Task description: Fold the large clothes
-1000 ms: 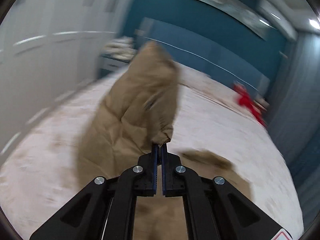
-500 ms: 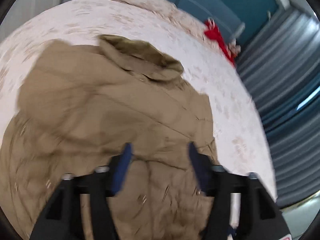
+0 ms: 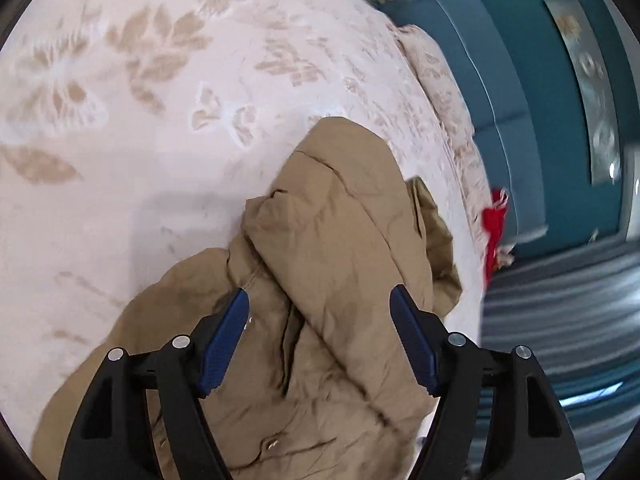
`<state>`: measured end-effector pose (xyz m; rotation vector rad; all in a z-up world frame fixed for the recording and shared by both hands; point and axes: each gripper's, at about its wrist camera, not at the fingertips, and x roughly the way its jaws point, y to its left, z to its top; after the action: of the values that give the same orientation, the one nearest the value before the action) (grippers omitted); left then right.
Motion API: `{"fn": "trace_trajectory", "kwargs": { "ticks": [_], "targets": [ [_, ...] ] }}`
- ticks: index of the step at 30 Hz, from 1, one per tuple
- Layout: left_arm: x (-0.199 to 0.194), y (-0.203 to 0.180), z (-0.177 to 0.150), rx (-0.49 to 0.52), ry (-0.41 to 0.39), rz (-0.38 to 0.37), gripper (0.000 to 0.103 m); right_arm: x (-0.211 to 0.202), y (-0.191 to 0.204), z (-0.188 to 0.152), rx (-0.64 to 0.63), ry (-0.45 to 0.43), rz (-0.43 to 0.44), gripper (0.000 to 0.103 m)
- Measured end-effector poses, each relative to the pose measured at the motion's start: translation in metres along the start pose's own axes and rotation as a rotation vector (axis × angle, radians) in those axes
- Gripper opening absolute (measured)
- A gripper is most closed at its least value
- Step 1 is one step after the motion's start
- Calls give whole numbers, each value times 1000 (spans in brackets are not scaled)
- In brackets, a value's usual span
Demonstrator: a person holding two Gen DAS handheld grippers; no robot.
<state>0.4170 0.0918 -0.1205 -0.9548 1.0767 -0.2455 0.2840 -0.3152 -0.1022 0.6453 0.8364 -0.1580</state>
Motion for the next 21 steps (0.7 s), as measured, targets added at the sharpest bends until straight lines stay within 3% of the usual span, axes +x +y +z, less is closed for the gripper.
{"fn": "trace_trajectory", "kwargs": {
  "ticks": [1, 4, 6, 9, 13, 14, 16, 21],
  "targets": [
    [5, 5, 2, -37, 5, -23, 68, 6, 0, 1, 11, 9, -5, 65],
    [16, 18, 7, -107, 22, -49, 67, 25, 3, 4, -1, 49, -8, 37],
    [20, 21, 10, -132, 14, -43, 66, 36, 7, 8, -23, 75, -3, 3],
    [24, 19, 17, -122, -10, -21, 51, 25, 17, 27, -59, 45, 45, 1],
    [32, 10, 22, -43, 16, 8, 29, -33, 43, 65, -181, -123, 64, 1],
    [35, 8, 22, -16, 23, 26, 18, -44, 47, 72, -225, -161, 40, 0],
    [42, 2, 16, 43, 18, 75, 17, -42, 45, 76, -280, -177, -46, 0],
    [43, -14, -6, 219, -95, 225, 10, 19, 15, 46, -301, -70, -220, 0]
  ]
}}
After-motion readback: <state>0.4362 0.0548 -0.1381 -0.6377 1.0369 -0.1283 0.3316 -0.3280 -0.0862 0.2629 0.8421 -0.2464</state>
